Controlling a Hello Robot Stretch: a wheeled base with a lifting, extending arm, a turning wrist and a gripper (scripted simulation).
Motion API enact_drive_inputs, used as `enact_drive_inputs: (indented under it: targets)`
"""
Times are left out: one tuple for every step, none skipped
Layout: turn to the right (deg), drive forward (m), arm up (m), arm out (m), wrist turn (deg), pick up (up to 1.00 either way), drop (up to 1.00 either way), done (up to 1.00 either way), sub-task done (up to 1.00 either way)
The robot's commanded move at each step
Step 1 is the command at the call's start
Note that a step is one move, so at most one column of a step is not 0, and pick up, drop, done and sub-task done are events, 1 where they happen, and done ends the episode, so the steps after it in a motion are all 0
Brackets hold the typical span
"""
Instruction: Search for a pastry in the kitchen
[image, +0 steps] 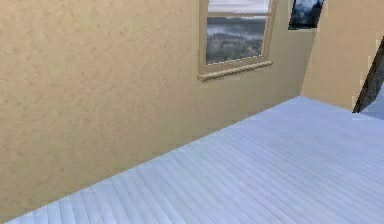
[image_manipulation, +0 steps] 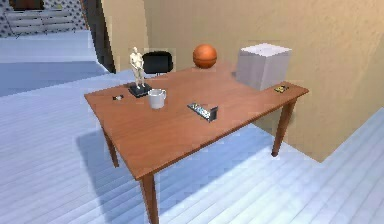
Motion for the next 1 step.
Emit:
enact_drive_inputs:
  targets:
    - [3.0, 0.00, 0.00, 0.00, 0.0, 0.00, 0.00, 0.00, 0.00]
